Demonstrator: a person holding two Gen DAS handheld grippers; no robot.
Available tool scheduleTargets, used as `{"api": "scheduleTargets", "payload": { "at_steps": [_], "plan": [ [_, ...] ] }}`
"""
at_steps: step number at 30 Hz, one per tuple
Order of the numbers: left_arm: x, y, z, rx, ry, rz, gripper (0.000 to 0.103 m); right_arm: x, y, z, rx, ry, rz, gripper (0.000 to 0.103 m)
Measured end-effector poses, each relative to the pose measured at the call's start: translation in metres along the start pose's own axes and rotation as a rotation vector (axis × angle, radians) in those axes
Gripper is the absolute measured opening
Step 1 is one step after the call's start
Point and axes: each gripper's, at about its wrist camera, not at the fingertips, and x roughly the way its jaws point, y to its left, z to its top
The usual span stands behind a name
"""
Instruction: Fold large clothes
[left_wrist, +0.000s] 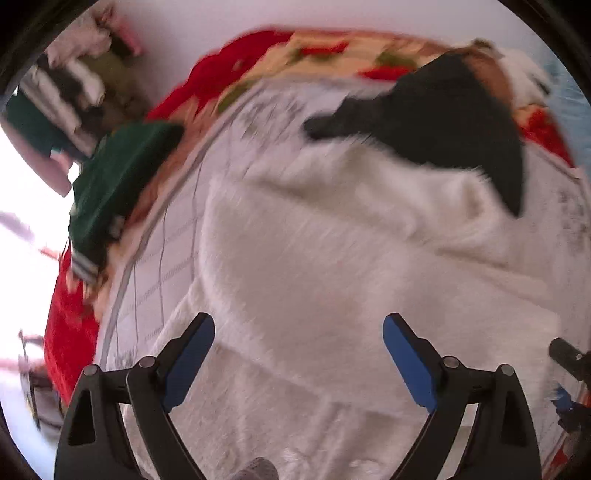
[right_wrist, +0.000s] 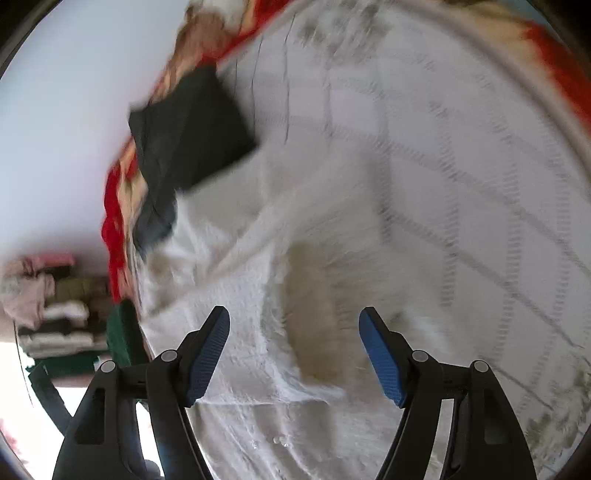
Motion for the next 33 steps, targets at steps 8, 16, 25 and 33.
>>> {"api": "scheduleTargets", "payload": {
  "at_steps": [8,16,25,33],
  "plan": [
    [0.015,0.027,-0.005,-0.033,0.015,0.028,0.093,-0.009,0.062,-0.009,-0.219,-0.207,-0.187,0.008],
    [0.060,-0.008,0.003,0.110,0.032,0.081,0.093,0.045,0.026,0.022,-0.108,-0.021,-0.270,0.012],
    [0.039,-0.055,-0.005,0.280,-0.012,0.062,0.093,-0.042,-0.030,-0.019,-0.032,-0.110,-0.377,0.049],
    [0.010,-0.111,-0.021,0.368,-0.037,0.011,0.093,-0.020,-0.045,-0.019,-0.187,0.032,-0.345,0.049]
  ]
}}
